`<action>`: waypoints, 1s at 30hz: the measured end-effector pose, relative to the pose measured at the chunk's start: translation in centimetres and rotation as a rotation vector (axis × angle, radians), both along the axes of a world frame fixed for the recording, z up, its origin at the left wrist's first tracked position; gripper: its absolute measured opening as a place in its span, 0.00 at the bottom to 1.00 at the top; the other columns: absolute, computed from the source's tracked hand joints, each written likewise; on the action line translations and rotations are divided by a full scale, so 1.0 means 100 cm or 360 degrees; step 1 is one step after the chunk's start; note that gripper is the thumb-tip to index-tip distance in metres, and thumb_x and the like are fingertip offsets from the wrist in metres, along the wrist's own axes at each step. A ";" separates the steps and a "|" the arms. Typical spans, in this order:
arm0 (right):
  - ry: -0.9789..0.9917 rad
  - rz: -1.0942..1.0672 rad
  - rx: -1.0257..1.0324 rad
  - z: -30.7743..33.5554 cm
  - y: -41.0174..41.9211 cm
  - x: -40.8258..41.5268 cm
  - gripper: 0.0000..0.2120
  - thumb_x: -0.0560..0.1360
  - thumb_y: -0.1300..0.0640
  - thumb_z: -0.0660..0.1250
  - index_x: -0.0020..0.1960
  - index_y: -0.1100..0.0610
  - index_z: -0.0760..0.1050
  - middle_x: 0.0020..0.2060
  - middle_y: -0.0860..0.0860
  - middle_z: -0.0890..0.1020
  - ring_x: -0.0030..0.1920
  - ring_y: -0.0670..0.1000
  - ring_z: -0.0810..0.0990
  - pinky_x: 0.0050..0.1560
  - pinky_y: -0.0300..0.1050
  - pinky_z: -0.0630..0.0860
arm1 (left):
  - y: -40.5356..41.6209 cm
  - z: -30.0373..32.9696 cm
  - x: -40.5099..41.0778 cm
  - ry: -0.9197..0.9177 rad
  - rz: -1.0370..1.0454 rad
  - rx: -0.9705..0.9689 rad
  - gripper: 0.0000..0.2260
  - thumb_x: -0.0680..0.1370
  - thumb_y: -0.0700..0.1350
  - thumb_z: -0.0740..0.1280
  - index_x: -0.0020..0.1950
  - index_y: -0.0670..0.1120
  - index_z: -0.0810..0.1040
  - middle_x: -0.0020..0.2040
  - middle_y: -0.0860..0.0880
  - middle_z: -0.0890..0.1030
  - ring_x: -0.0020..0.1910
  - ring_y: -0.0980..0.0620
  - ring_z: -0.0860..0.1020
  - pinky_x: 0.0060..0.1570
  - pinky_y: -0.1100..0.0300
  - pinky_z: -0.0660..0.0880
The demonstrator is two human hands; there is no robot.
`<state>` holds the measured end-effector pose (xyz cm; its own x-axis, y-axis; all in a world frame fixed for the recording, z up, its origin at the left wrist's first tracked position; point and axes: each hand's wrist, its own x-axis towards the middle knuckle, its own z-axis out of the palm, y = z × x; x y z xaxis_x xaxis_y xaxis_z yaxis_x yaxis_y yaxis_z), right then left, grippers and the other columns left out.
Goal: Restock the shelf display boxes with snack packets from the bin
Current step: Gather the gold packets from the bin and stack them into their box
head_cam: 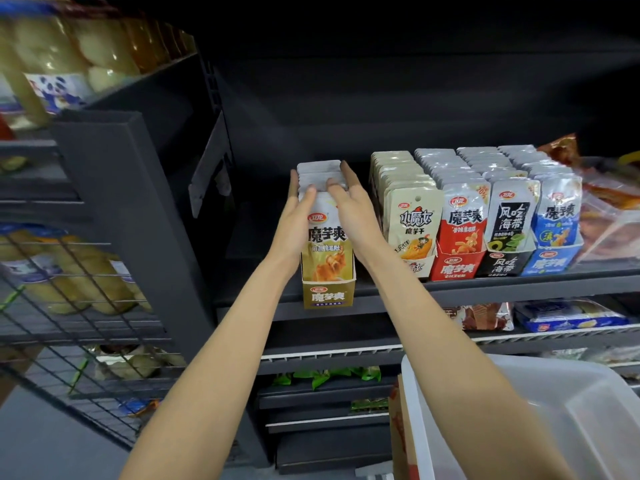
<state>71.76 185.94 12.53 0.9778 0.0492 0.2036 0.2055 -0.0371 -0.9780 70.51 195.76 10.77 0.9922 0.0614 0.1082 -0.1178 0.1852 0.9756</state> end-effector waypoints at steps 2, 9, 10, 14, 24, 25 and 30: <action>-0.0083 0.0007 0.0052 -0.003 -0.002 -0.008 0.26 0.81 0.60 0.57 0.76 0.58 0.53 0.71 0.53 0.67 0.67 0.49 0.70 0.66 0.42 0.70 | 0.000 -0.003 -0.006 -0.0108 -0.0055 0.0013 0.24 0.83 0.46 0.56 0.77 0.55 0.52 0.67 0.49 0.73 0.56 0.57 0.78 0.53 0.62 0.76; -0.0325 -0.0018 -0.0269 -0.002 -0.014 -0.028 0.25 0.81 0.52 0.57 0.76 0.57 0.57 0.73 0.47 0.65 0.70 0.38 0.63 0.72 0.40 0.61 | 0.006 -0.008 -0.017 -0.0192 -0.0004 0.0310 0.37 0.69 0.71 0.62 0.75 0.60 0.56 0.76 0.51 0.60 0.75 0.52 0.60 0.72 0.46 0.60; -0.0300 0.0003 -0.0287 0.000 -0.016 -0.031 0.26 0.81 0.50 0.57 0.76 0.56 0.56 0.71 0.43 0.67 0.67 0.34 0.64 0.70 0.35 0.62 | 0.006 -0.007 -0.018 -0.0187 -0.0012 0.0331 0.36 0.70 0.71 0.60 0.75 0.61 0.56 0.76 0.51 0.61 0.74 0.52 0.60 0.72 0.47 0.60; -0.0229 0.0019 -0.0262 -0.003 -0.014 -0.032 0.29 0.81 0.48 0.55 0.77 0.55 0.49 0.70 0.43 0.66 0.67 0.38 0.66 0.65 0.32 0.63 | 0.005 -0.006 -0.016 -0.0171 -0.0018 0.0419 0.28 0.81 0.59 0.54 0.77 0.55 0.46 0.75 0.53 0.60 0.71 0.56 0.64 0.67 0.59 0.67; -0.0626 -0.0437 -0.0637 -0.021 -0.003 -0.008 0.21 0.82 0.54 0.53 0.75 0.51 0.58 0.75 0.56 0.58 0.74 0.48 0.56 0.60 0.25 0.56 | 0.011 -0.008 -0.007 -0.0497 0.0313 0.0623 0.21 0.82 0.47 0.58 0.75 0.50 0.60 0.76 0.50 0.59 0.73 0.58 0.59 0.69 0.64 0.62; -0.0584 -0.0383 -0.0635 -0.020 -0.003 -0.006 0.20 0.83 0.53 0.52 0.74 0.48 0.60 0.76 0.56 0.56 0.75 0.49 0.52 0.61 0.26 0.55 | 0.010 -0.007 -0.007 -0.0504 0.0240 0.0606 0.19 0.83 0.46 0.56 0.74 0.50 0.62 0.77 0.50 0.57 0.72 0.62 0.58 0.66 0.70 0.60; -0.0191 -0.0087 -0.0580 -0.004 -0.002 0.026 0.19 0.83 0.51 0.50 0.73 0.47 0.64 0.74 0.55 0.61 0.77 0.52 0.48 0.71 0.41 0.52 | 0.012 0.003 0.030 -0.0295 0.0057 0.0533 0.16 0.83 0.47 0.54 0.70 0.51 0.68 0.75 0.49 0.62 0.70 0.60 0.61 0.65 0.70 0.65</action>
